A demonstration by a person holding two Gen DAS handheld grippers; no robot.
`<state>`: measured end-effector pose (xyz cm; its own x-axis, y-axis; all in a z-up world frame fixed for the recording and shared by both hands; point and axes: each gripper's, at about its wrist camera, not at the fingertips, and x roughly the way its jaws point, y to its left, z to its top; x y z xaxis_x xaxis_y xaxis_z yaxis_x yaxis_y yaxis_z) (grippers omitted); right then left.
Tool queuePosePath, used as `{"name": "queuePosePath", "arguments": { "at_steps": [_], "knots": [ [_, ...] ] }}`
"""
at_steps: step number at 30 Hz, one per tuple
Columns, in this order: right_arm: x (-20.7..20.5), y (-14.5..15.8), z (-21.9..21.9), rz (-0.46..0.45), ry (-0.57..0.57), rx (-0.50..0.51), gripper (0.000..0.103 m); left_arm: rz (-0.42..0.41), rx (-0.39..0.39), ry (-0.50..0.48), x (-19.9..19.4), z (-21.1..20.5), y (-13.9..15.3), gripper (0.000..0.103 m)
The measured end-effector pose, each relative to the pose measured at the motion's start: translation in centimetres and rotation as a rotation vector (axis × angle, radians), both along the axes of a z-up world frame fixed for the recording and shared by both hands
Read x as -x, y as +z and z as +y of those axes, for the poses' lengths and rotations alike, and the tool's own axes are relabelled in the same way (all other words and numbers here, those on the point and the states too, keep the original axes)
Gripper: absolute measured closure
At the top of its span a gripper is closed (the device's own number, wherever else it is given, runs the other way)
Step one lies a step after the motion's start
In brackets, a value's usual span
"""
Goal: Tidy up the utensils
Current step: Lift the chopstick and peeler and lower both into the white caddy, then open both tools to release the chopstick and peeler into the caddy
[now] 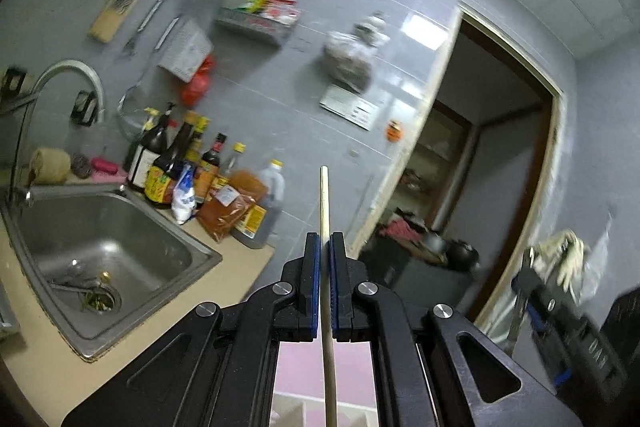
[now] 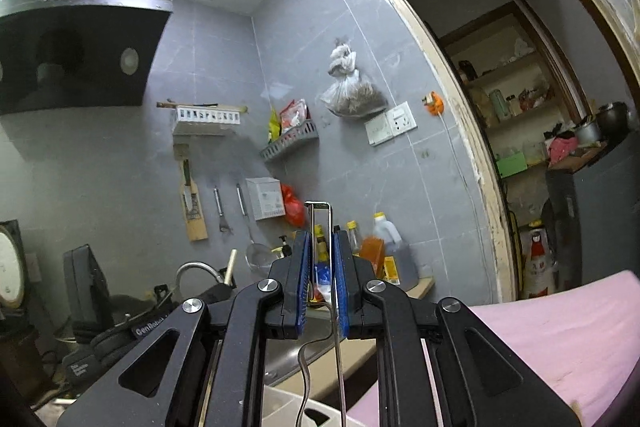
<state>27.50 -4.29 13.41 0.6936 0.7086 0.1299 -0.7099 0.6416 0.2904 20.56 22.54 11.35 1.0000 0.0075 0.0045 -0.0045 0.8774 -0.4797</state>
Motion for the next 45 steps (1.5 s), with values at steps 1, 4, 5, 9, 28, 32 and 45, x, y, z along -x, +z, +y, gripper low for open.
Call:
{"name": "queuePosePath", "arguments": {
  "at_steps": [1, 4, 5, 9, 28, 32, 45],
  "knots": [
    [-0.2, -0.5, 0.4, 0.002, -0.006, 0.000, 0.093, -0.003, 0.010, 0.007, 0.0, 0.5, -0.2, 0.101],
    [-0.5, -1.9, 1.0, 0.015, -0.020, 0.003, 0.093, -0.028, 0.013, 0.056, 0.0, 1.1, -0.9, 0.101],
    [-0.5, -2.5, 1.0, 0.017, -0.025, 0.006, 0.093, -0.036, 0.017, 0.074, 0.0, 1.2, -1.2, 0.101],
    [-0.5, -3.9, 1.3, 0.013, -0.040, 0.017, 0.093, -0.061, 0.009, 0.164, 0.3, 0.6, -2.0, 0.101],
    [-0.3, -7.1, 2.5, 0.033, -0.057, 0.108, 0.093, -0.049, -0.116, 0.325, 0.9, -2.5, -5.6, 0.101],
    [-0.3, -7.6, 2.5, 0.054, -0.048, 0.129, 0.093, 0.011, -0.155, 0.295, 1.1, -3.4, -6.2, 0.101],
    [0.9, -8.5, 2.7, 0.076, -0.016, 0.192, 0.076, 0.181, -0.161, 0.123, 2.2, -4.6, -7.7, 0.098]
  ]
}}
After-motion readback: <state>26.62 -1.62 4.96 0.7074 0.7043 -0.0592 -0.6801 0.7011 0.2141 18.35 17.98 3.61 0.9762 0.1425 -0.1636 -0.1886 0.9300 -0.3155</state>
